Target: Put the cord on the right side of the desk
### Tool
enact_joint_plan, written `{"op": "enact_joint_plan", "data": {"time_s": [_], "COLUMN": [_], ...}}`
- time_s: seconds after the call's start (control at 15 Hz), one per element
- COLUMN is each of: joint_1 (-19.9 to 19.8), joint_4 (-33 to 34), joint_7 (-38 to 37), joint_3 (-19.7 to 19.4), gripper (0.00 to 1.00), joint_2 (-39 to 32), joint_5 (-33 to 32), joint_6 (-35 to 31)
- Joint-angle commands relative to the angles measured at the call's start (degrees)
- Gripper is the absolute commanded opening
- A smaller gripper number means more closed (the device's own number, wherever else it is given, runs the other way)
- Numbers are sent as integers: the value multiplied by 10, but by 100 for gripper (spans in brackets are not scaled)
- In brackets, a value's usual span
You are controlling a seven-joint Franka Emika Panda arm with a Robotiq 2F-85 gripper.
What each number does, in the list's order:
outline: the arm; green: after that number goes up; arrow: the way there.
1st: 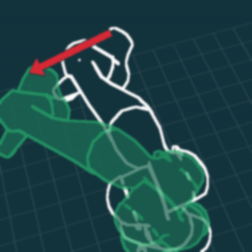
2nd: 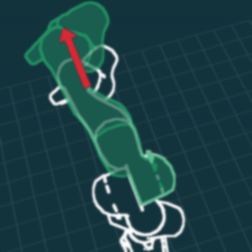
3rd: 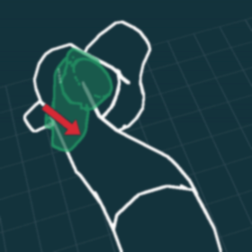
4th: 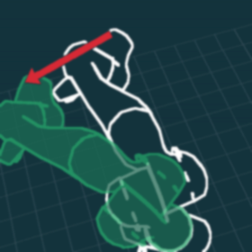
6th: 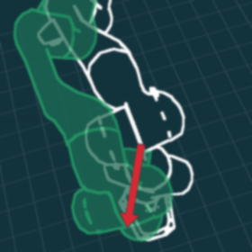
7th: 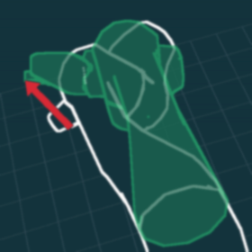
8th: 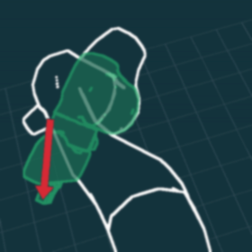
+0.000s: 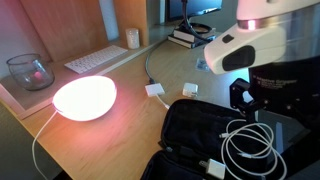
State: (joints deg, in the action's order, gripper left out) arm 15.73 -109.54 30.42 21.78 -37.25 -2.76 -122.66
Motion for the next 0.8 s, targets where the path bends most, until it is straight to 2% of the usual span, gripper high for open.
{"op": "enact_joint_plan", "data": {"time_s": [0.0,0.2,0.27,0.33,0.4,0.73], "joint_1": [-4,-5,-4,-5,-1,2], "joint_4": [23,29,31,32,33,43], "joint_7": [18,19,12,17,12,13], "joint_3": [8,8,5,7,4,5], "gripper": [100,100,75,74,68,28], "joint_2": [-27,-38,-39,-41,-42,-45], "joint_5": [5,5,4,3,-1,-5], "joint_6": [-1,1,0,0,1,11]}}
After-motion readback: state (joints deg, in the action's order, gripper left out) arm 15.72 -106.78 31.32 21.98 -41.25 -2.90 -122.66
